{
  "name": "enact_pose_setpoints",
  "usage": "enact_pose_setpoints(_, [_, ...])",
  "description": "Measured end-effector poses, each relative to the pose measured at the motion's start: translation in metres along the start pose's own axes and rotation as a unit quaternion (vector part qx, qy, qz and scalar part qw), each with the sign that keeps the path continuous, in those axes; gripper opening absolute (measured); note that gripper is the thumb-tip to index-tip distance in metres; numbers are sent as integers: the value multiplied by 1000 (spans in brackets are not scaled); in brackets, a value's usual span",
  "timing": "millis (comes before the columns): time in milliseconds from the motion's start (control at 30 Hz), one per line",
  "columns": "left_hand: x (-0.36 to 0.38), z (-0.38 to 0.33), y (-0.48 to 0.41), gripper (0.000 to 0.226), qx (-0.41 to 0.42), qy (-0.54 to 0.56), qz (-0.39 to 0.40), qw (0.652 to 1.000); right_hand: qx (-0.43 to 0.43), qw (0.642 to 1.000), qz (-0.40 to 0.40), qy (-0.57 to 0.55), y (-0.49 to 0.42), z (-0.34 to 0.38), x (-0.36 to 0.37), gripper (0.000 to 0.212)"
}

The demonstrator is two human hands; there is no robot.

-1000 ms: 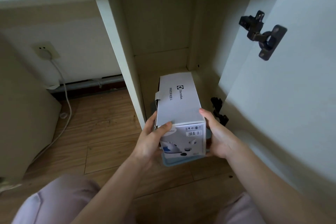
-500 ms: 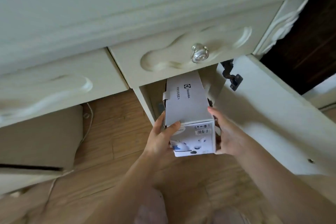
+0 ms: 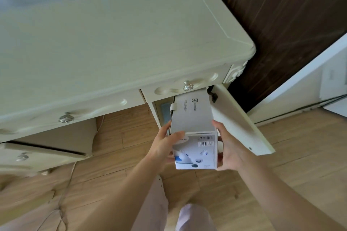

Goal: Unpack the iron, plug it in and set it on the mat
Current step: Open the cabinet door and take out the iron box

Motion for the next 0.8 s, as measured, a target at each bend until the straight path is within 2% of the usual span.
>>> enact_pose_setpoints(233, [20, -9, 61, 42, -32, -40, 2, 999, 24, 999, -21, -28, 66, -24, -17, 74])
enact_pose_setpoints(533, [31, -57, 123, 47, -14, -92, 20, 995, 9, 997, -45, -69, 153, -15, -17, 71])
enact_pose_setpoints(800, [31, -104, 161, 45, 16, -110, 21, 994, -18, 994, -28, -100, 211, 9, -7, 76])
Point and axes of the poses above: each hand's wrist, its own y-axis away from the middle knuckle, its own x-axis out of the palm, z = x × y, the point moved 3 cm from there along -y, towards the middle knuckle, and after that the axes turned 1 degree about -x, right-handed, at the moved point
